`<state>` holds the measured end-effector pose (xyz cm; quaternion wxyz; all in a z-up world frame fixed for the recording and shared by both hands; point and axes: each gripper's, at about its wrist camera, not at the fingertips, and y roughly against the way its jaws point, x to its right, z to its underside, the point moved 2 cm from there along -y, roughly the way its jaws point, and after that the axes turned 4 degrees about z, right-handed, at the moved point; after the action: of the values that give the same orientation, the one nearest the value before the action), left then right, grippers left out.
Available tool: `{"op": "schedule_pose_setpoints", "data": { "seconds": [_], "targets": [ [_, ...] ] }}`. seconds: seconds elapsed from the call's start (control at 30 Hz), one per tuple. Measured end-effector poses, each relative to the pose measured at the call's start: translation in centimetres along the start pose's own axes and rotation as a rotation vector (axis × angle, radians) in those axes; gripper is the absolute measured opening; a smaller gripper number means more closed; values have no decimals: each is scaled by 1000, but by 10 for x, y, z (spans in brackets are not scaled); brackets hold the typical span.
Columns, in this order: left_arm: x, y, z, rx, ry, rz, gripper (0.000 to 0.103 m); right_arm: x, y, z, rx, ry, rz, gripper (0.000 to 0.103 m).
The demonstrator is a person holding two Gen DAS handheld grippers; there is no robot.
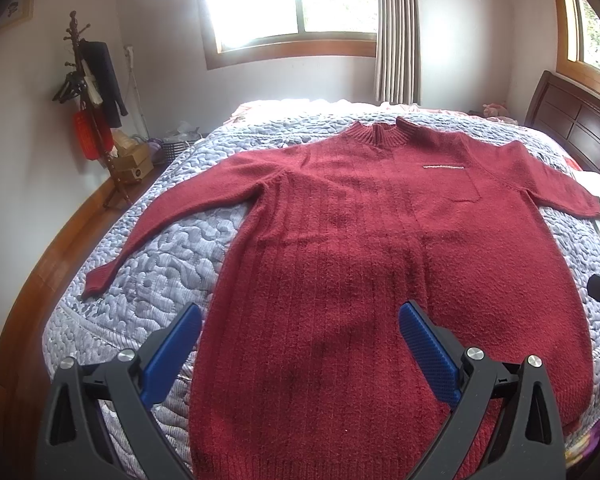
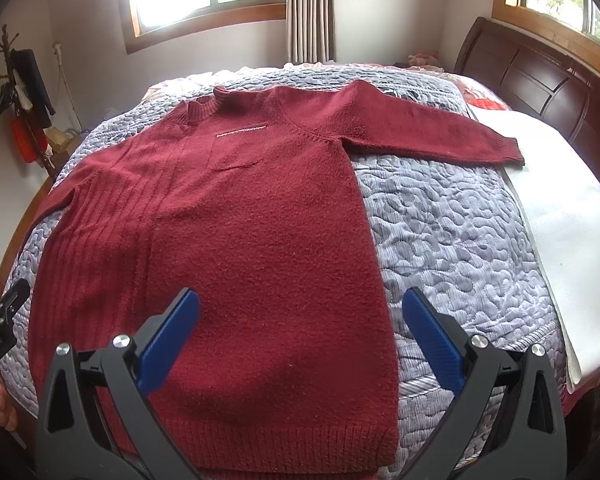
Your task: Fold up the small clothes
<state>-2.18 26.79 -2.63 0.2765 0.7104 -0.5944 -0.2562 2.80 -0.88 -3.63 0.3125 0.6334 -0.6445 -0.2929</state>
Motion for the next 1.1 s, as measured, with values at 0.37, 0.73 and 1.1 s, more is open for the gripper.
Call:
{"op": "schedule_pose_setpoints", "data": {
  "seconds": [0.37,0.73,1.1],
  "targets": [
    [-3,-1,0,-2,3,-4,99,0,-1,-1,-7,-3,-11,100],
    [-5,-2,2,-4,4,-10,99,-2,-1,-1,-5,8,-9,100],
    [-3,-5,3,-9,0,-12,99,-2,-3,-2,-7,8,-10,100]
  ]
}}
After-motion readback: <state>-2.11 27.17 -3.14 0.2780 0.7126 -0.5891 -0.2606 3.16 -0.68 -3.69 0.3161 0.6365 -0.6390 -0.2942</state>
